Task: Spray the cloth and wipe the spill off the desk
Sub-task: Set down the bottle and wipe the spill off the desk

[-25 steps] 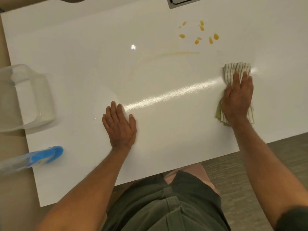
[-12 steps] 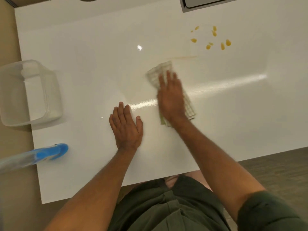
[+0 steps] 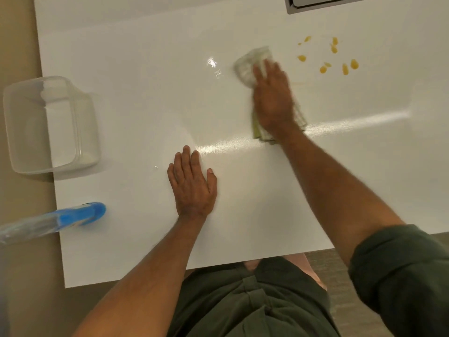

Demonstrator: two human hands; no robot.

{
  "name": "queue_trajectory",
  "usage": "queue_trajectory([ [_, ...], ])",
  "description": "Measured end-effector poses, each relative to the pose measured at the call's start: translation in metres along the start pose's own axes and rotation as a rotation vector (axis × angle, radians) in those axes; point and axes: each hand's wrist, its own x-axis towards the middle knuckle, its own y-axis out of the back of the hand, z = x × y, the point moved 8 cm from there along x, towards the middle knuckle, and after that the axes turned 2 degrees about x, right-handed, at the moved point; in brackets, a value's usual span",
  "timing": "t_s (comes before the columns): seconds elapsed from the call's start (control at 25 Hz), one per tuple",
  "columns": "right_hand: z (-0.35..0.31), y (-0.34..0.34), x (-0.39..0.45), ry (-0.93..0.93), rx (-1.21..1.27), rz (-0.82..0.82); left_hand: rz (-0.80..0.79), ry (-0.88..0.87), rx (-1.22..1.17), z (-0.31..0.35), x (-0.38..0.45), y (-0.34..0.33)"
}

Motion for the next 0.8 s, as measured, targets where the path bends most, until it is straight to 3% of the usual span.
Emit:
queue_trajectory([
  [0.12,0.056,0.030,-0.014,-0.208,-0.020,0.090,-0.014,0.005,-0.018,0.000,0.000,0.000],
  [0.24,0.025,0.023,-0.052,-0.279,-0.005,0.117,-0.031,-0.002,-0.006,0.002,0.001,0.002],
  [0.32,-0.020,0.007,-0.079,-0.195,0.009,0.092,-0.038,-0.003,-0.002,0.003,0.001,0.004],
  [0.48,-0.082,-0.020,-0.150,0.149,0.043,-0.025,-0.051,-0.014,-0.001,0.004,0.002,0.005],
  [0.6,-0.059,-0.012,-0.190,0.215,0.050,-0.056,-0.065,-0.007,-0.012,0.004,0.002,0.004],
  [0.8,0.024,0.022,-0.207,-0.037,0.037,0.004,-0.084,-0.003,-0.055,0.002,0.001,0.002],
])
